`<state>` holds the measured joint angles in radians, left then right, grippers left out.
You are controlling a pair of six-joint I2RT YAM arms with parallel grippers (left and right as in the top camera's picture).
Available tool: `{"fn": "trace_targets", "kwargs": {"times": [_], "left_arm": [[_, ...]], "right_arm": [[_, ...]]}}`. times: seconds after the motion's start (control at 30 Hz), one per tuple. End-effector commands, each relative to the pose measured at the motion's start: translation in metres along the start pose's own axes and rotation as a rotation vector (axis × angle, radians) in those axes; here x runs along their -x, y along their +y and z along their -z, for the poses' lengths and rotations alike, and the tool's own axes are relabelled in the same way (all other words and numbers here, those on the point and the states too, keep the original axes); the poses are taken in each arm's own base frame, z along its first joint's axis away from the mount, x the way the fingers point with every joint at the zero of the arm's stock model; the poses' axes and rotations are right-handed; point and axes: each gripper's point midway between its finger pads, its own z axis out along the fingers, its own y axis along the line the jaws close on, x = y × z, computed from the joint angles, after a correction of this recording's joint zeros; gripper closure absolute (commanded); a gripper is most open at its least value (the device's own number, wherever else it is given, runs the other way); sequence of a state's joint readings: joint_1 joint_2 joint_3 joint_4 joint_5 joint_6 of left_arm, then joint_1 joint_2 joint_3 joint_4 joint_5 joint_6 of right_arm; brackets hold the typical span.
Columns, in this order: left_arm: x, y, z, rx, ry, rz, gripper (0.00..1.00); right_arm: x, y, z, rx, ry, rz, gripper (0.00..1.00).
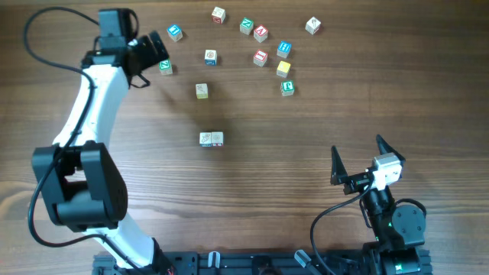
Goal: Form a horizontal line
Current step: 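Lift the left arm away toward the upper-left blocks, then raise the right arm and reach toward the blocks near the top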
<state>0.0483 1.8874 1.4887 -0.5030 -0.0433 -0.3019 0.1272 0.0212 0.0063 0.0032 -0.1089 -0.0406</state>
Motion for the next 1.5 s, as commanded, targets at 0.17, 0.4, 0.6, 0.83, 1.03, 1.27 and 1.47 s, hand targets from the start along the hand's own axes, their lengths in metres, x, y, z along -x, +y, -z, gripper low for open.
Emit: {"fn": "trace_targets", "kwargs": {"times": [0.17,0.4,0.6,0.83,1.03,1.27,1.47], "left_arm": [[0.009,0.028,0.001,0.032,-0.006,0.041,0.0],[0.009,0.027,0.001,0.031,-0.006,0.041,0.0],[0.01,0.028,0.001,0.032,-0.006,0.041,0.0],[0.009,0.027,0.001,0.031,-0.006,0.041,0.0],[0.009,0.028,0.001,0.032,-0.006,0.041,0.0],[0.009,0.027,0.001,0.031,-0.006,0.041,0.0],[0.009,0.028,0.001,0.032,-0.006,0.041,0.0]], "right_arm": [[0.002,0.001,0.0,0.009,-0.011,0.012,0.0],[0.002,0.001,0.0,0.008,-0.011,0.012,0.01],[0.002,0.001,0.0,0.009,-0.01,0.012,0.0],[0.002,0.001,0.0,0.008,-0.01,0.012,0.0],[0.012,0.001,0.001,0.006,-0.052,0.036,0.0],[0.037,-0.002,0.003,-0.018,-0.153,0.137,0.0],[0.077,0.011,0.013,0.056,-0.242,0.101,0.0]]}}
